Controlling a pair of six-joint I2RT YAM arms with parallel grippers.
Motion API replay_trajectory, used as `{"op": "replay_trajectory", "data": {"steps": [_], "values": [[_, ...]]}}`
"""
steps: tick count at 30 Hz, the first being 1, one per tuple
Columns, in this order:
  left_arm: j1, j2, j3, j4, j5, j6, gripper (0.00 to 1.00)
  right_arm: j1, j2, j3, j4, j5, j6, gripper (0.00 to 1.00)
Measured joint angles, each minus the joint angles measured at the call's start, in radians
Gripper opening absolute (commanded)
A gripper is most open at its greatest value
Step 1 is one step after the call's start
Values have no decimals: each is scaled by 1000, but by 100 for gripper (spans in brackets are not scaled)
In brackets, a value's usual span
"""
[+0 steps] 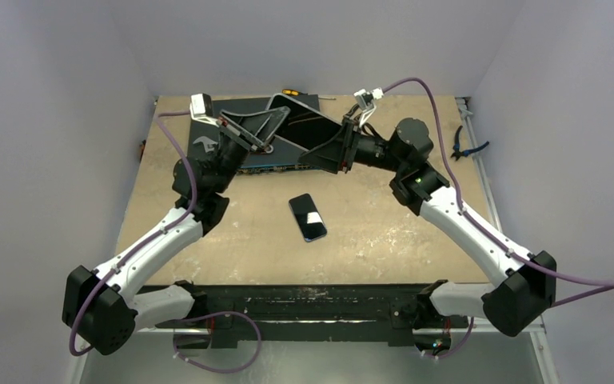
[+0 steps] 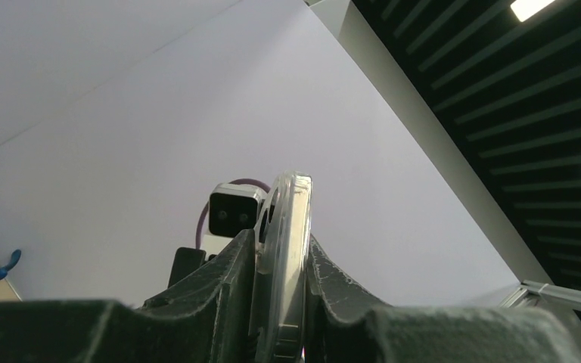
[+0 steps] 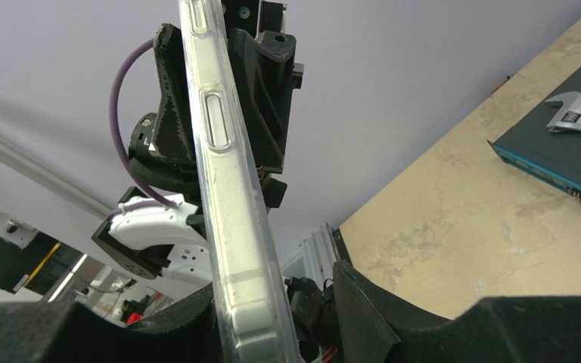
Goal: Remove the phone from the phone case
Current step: Remove the phone case from the phone.
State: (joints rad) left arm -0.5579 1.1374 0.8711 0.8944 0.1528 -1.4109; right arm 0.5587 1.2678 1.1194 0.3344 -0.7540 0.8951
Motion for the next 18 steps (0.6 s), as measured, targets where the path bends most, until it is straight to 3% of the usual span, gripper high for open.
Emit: {"op": "replay_trajectory", "data": {"steps": [5, 18], "values": [[-9, 0, 0, -10, 16, 0, 0, -1, -45, -27, -13, 6, -14, 43], [-21, -4, 0, -179, 64, -18, 0, -29, -174, -145, 145, 55, 69, 46]]}}
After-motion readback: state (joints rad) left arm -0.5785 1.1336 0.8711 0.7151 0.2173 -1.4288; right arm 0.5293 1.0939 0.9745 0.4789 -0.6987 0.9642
